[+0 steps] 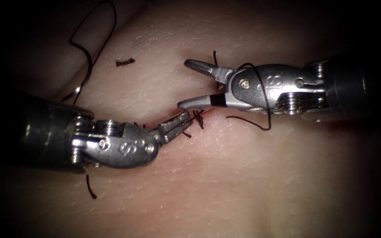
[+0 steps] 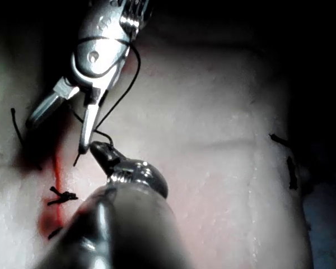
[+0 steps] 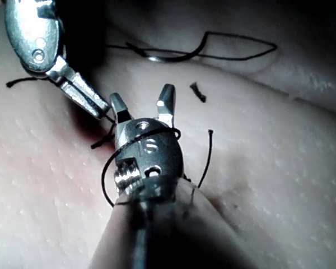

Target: Wound Closure

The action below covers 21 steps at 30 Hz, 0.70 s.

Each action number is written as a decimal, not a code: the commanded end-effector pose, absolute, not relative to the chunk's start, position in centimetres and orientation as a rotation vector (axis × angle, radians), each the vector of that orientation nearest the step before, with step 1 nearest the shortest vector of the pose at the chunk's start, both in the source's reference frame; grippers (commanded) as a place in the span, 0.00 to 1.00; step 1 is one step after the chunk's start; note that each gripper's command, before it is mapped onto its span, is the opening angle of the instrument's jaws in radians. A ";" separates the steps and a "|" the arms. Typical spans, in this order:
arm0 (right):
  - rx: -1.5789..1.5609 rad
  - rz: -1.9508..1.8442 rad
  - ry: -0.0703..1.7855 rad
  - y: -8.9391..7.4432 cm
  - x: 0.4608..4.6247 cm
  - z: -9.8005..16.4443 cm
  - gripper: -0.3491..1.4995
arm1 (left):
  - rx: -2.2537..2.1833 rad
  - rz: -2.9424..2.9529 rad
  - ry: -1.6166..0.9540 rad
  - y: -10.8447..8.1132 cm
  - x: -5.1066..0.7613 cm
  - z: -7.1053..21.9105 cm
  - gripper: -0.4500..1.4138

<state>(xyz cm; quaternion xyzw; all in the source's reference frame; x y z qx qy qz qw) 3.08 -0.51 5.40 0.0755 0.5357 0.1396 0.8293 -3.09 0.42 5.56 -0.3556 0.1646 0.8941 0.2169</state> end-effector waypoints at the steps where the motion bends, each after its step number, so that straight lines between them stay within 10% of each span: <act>1: 0.158 0.291 1.128 -0.6 3.14 5.5 0.57 | -0.986 2.477 0.451 0.4 -3.17 5.6 0.00; 21: 0.273 0.143 1.077 -0.9 3.14 5.7 0.60 | -0.978 2.556 0.515 1.0 -3.02 5.6 0.00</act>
